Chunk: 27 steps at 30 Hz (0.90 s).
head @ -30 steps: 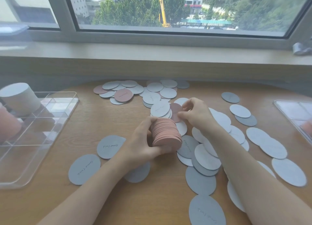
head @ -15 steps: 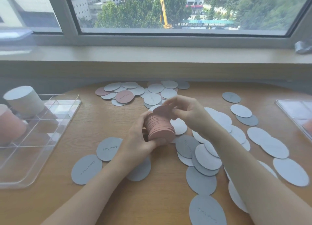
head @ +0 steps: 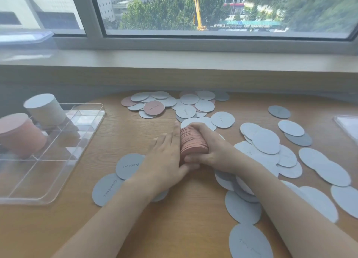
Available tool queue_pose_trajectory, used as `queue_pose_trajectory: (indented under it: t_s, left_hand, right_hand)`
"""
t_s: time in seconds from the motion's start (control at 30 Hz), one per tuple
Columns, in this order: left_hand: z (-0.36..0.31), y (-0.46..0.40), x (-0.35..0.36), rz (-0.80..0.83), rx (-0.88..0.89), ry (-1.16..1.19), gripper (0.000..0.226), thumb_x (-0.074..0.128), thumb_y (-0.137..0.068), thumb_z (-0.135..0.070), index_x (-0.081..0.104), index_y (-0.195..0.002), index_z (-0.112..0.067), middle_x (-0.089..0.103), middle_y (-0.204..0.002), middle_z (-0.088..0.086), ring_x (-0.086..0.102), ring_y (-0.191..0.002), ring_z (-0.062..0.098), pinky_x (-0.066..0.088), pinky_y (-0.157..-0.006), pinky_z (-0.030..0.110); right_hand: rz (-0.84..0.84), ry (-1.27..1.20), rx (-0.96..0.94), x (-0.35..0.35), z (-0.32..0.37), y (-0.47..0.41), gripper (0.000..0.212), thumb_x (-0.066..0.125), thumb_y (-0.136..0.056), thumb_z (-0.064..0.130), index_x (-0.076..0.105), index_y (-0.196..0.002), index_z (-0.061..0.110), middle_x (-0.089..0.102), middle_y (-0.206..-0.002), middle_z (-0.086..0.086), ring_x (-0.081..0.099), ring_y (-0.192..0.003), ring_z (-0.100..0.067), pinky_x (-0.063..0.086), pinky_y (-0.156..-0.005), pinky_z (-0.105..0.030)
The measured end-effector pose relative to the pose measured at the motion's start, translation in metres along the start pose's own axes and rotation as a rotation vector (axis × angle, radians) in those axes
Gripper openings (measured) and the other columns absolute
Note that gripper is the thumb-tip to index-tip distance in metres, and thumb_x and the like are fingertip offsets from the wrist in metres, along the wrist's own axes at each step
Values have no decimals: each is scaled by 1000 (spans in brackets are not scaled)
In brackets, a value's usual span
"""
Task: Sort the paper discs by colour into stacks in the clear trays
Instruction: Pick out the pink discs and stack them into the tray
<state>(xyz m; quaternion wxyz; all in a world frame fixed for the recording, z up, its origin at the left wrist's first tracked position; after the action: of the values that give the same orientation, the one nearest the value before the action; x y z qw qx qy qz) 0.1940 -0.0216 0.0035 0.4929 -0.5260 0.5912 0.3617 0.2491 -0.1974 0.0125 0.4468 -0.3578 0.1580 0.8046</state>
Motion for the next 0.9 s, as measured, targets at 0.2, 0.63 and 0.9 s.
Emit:
queue_pose_trajectory:
  t_s: [0.2, 0.63, 0.9]
  left_hand:
    - [12, -7, -13, 55, -28, 626, 95, 49, -73, -32, 10, -159, -32, 34, -152, -13, 28, -141, 3, 17, -117, 28]
    - [84, -98, -37, -205, -201, 211, 46, 56, -97, -23, 51, -141, -15, 45, -146, -2, 39, -137, 20, 33, -109, 32]
    - [108, -123, -33, -175, -226, 50, 41, 66, -92, -41, 60, -128, -22, 62, -124, -4, 56, -118, 20, 47, -95, 39]
  right_hand:
    - [-36, -123, 24, -2, 0, 1, 69, 83, -72, 48, 36, -121, 54, 56, -109, 27, 54, -101, 5, 40, -80, -13]
    - [-37, -136, 35, 0, -7, -1, 77, 77, -62, 66, 36, -127, 55, 57, -114, 20, 54, -111, -15, 46, -96, -42]
    - [-39, -131, 31, 0, -10, -2, 83, 77, -59, 68, 34, -129, 55, 56, -115, 17, 53, -112, -13, 46, -97, -42]
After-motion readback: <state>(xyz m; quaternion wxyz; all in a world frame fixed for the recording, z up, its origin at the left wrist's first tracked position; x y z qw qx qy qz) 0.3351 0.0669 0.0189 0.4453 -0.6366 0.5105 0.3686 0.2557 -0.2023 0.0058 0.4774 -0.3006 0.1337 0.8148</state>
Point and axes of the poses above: each hand's wrist, its own y-axis away from the middle knuckle, its own x-axis out of the palm, z = x × y, the point moved 1 cm from there along -y, towards the middle knuckle
